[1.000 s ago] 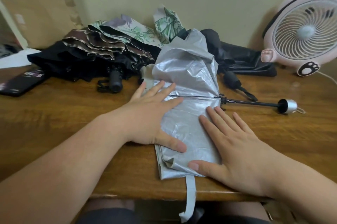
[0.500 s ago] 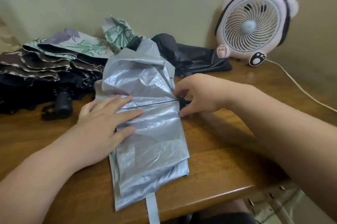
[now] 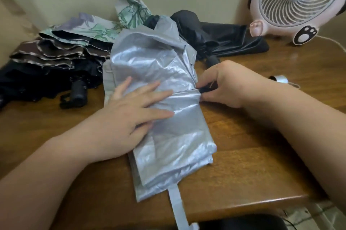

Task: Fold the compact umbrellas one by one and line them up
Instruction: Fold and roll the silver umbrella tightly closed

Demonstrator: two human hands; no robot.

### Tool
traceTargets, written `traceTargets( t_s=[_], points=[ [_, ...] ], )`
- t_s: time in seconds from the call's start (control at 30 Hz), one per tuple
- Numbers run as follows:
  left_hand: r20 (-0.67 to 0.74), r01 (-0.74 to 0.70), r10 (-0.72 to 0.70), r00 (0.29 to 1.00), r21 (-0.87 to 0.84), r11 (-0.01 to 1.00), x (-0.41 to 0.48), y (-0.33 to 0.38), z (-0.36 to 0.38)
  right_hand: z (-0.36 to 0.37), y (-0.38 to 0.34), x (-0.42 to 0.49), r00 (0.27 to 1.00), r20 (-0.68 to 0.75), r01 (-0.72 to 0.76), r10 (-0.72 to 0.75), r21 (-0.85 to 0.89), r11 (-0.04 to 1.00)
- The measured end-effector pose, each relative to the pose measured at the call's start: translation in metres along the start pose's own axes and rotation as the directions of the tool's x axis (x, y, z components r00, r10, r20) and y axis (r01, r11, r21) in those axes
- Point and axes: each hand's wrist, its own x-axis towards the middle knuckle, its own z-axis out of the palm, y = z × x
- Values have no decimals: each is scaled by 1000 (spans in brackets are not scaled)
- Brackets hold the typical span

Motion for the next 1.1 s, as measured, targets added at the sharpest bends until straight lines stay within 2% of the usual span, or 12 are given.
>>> traceTargets(
  t_s=[0.2, 0.33, 0.43, 0.7, 0.83, 0.87, 0.93, 1.0, 1.1],
  points=[
    [231, 24, -12, 973, -51, 998, 3, 41, -20, 0, 0, 1, 1000, 7, -20, 20, 53, 998],
    [330, 26, -41, 943, 51, 998, 21, 67, -16, 3, 1, 2, 1000, -2, 16, -16, 68, 998],
    [427, 51, -70, 902, 56, 997, 22, 62, -5, 2, 2, 0, 999, 32, 37, -39, 66, 997],
    [497, 35, 10, 868, -80, 996, 10, 37, -9, 0, 3, 1, 997, 42, 56, -59, 62, 996],
    [565, -58, 66, 822, -32, 998, 6, 46, -6, 0, 6, 1, 997, 45, 52, -57, 103, 993],
    [541, -142, 108, 834, 21, 990, 2, 48, 1, 0, 6, 1, 997, 43, 59, -64, 109, 992],
    [415, -357, 242, 877, 226, 906, -8, 48, 14, 0, 6, 2, 997, 36, 60, -65, 123, 991],
    [313, -368, 266, 912, 334, 868, -11, 47, 14, 0, 7, 3, 998, 38, 47, -52, 126, 991],
    [230, -399, 344, 910, 266, 878, -7, 51, 14, 0, 7, 4, 998, 52, 29, -35, 101, 995]
  ],
)
